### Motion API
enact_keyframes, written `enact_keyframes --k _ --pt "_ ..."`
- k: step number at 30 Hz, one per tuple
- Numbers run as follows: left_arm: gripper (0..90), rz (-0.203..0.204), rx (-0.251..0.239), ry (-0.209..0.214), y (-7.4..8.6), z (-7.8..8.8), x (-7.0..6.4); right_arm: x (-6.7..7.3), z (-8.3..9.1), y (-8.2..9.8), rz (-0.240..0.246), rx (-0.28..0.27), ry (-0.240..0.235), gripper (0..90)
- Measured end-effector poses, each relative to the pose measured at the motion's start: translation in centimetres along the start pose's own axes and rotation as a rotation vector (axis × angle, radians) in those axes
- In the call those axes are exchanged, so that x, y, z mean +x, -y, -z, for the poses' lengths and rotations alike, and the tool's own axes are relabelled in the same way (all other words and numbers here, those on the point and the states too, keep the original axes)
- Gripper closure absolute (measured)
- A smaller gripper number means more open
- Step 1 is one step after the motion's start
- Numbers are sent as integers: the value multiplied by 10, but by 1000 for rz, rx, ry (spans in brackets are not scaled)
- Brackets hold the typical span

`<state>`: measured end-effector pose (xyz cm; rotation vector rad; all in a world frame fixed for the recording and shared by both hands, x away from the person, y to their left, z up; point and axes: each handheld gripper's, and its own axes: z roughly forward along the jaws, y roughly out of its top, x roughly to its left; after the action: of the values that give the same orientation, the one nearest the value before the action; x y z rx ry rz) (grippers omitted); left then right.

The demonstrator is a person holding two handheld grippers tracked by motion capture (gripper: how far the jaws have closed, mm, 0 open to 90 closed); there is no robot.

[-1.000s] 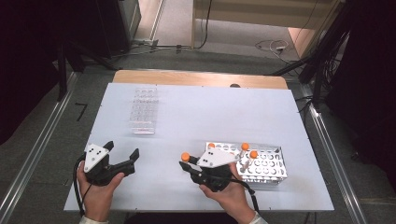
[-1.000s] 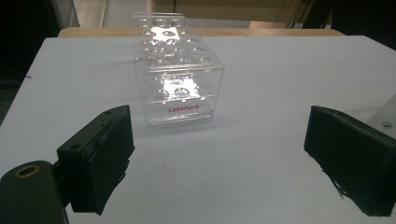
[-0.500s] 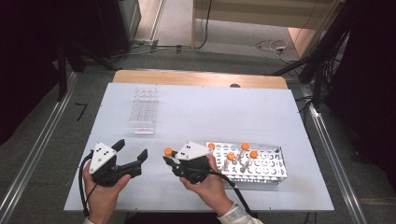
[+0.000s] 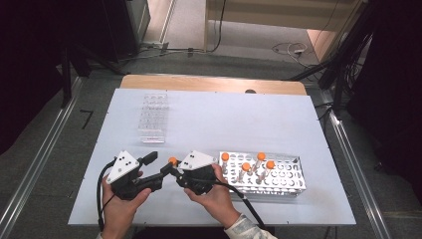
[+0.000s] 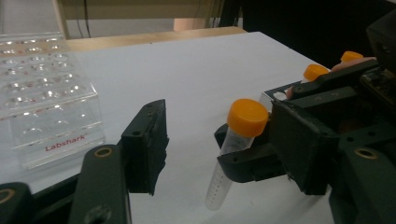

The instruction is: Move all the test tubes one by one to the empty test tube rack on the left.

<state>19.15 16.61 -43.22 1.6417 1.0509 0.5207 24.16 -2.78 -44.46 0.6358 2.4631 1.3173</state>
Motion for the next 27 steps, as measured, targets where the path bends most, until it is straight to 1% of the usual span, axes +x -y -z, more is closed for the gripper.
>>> enact_keyframes --k 1,5,7,8,9,11,12,15,16,18,25,27 --pt "395 -1 1 5 0 0 0 0 0 0 0 0 0 720" --pt "481 -10 2 20 -1 -2 -2 2 -3 0 0 1 -3 720" --pt "493 -16 1 24 -1 -3 -3 2 -3 -1 3 0 -6 720" --pt "526 -24 3 28 -1 -4 -3 3 -4 -1 1 -3 -10 720" --pt "526 -29 8 28 -2 -4 -4 3 -4 -1 1 -3 -10 720" --pt "571 -38 7 31 -2 -5 -5 4 -5 -2 -1 -5 -13 720" --pt "571 -41 12 31 -1 -6 -5 4 -5 -2 -1 -5 -13 720" --pt "627 -48 22 29 0 -8 -5 5 -6 -3 3 -13 -19 720" --pt "627 -47 23 28 0 -9 -5 5 -6 -3 3 -13 -19 720" --pt "682 -47 20 29 0 -9 -4 5 -6 -3 -2 -13 -18 720" --pt "699 -57 19 22 1 -10 -5 4 -6 -3 -9 -10 -16 719" --pt "701 -55 14 26 0 -10 -4 4 -5 -3 -12 -12 -17 715"
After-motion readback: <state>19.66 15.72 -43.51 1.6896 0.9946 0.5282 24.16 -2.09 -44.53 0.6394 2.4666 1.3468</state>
